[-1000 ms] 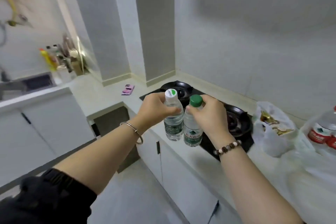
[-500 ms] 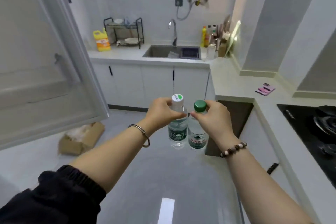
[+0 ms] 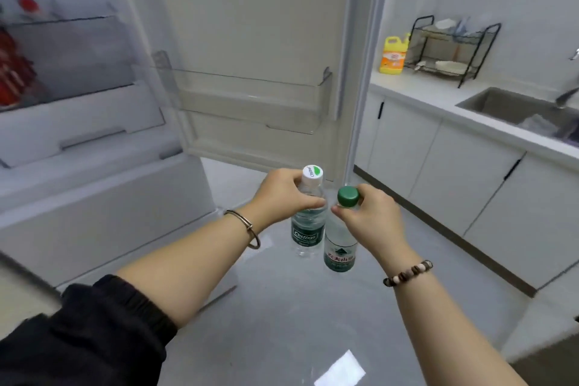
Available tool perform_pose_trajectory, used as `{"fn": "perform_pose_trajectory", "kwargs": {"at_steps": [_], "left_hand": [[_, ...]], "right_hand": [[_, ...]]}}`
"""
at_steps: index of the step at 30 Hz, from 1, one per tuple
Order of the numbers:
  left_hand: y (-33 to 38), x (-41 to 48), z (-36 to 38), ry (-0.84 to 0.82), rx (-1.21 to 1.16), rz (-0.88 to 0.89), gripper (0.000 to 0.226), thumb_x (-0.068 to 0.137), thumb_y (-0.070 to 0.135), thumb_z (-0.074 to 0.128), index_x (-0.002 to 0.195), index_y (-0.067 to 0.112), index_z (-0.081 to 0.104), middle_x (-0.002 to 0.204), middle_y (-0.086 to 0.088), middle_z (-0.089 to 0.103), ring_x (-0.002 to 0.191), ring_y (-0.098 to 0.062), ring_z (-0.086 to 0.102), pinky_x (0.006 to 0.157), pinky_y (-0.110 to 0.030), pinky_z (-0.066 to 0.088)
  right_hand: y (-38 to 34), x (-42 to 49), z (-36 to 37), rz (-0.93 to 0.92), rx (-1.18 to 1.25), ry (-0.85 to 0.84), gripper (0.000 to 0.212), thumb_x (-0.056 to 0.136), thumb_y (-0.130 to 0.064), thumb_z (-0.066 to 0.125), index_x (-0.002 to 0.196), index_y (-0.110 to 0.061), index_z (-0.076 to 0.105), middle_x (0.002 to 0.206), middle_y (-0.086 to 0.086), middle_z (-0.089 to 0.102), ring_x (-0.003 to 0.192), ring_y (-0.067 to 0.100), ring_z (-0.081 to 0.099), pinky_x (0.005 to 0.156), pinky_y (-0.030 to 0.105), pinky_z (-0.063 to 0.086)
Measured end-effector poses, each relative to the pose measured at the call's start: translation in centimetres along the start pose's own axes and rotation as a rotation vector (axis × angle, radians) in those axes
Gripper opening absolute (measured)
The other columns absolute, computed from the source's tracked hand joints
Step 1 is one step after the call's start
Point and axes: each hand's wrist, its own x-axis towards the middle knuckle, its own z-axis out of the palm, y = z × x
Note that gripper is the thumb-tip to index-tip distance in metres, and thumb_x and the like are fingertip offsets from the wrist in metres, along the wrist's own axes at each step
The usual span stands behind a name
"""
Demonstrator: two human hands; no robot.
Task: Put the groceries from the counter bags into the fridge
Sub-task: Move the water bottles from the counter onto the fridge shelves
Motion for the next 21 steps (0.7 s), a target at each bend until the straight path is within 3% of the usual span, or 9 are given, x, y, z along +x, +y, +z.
{"fn": "perform_pose_trajectory", "kwargs": {"at_steps": [4,7,10,13,16,21], "left_hand": [[-3.2,-1.4,-4.0,0.153,0.041,-0.1,0.025,0.067,0.031,0.082,0.08,0.026,0.061,0.074,0.012,0.061,0.069,-0.002,0.056,0.059,-0.016,0.042],[-5.6,-2.5,-7.1,0.242,0.049,-0.167,0.027,0.064,0.032,0.084,0.082,0.027,0.064,0.083,0.009,0.069,0.08,-0.009,0.064,0.074,-0.03,0.054],[-7.4,-3.2,-10.8,0.348,0.073,-0.203,0.03,0.063,0.034,0.083,0.086,0.027,0.067,0.086,0.009,0.071,0.083,-0.01,0.066,0.078,-0.035,0.055],[-8.6,-3.4,-15.2,0.439,0.104,-0.203,0.03,0.064,0.035,0.084,0.088,0.025,0.068,0.086,0.008,0.07,0.082,-0.009,0.064,0.071,-0.027,0.051],[-9.7,-3.1,-20.0,0.534,0.121,-0.162,0.028,0.064,0.034,0.083,0.085,0.025,0.068,0.082,0.007,0.069,0.076,-0.01,0.063,0.064,-0.023,0.045],[-11.9,-1.7,-27.5,0.704,0.123,-0.068,0.027,0.063,0.034,0.084,0.079,0.026,0.064,0.08,0.007,0.069,0.077,-0.011,0.063,0.068,-0.026,0.05]], "right_hand": [[-3.5,1.4,4.0,-0.123,0.067,-0.115,0.024,0.076,-0.033,0.074,0.072,-0.023,0.052,0.069,-0.009,0.056,0.073,0.019,0.055,0.057,0.029,0.038],[-6.5,2.3,7.0,-0.167,0.141,-0.174,0.022,0.074,-0.03,0.075,0.078,-0.017,0.058,0.076,-0.002,0.063,0.077,0.022,0.059,0.063,0.033,0.045],[-10.0,3.2,9.7,-0.211,0.206,-0.197,0.024,0.076,-0.027,0.075,0.087,-0.014,0.058,0.079,-0.002,0.062,0.08,0.021,0.058,0.065,0.03,0.041],[-14.0,4.4,12.1,-0.273,0.252,-0.214,0.024,0.078,-0.025,0.074,0.088,-0.015,0.055,0.079,-0.004,0.059,0.077,0.018,0.055,0.063,0.028,0.036],[-18.6,6.1,14.2,-0.327,0.296,-0.215,0.024,0.079,-0.026,0.074,0.091,-0.015,0.057,0.079,-0.004,0.06,0.075,0.016,0.055,0.062,0.03,0.041],[-26.4,9.2,17.7,-0.388,0.373,-0.135,0.023,0.078,-0.023,0.074,0.088,-0.013,0.057,0.08,-0.002,0.061,0.077,0.021,0.058,0.068,0.036,0.048]]}}
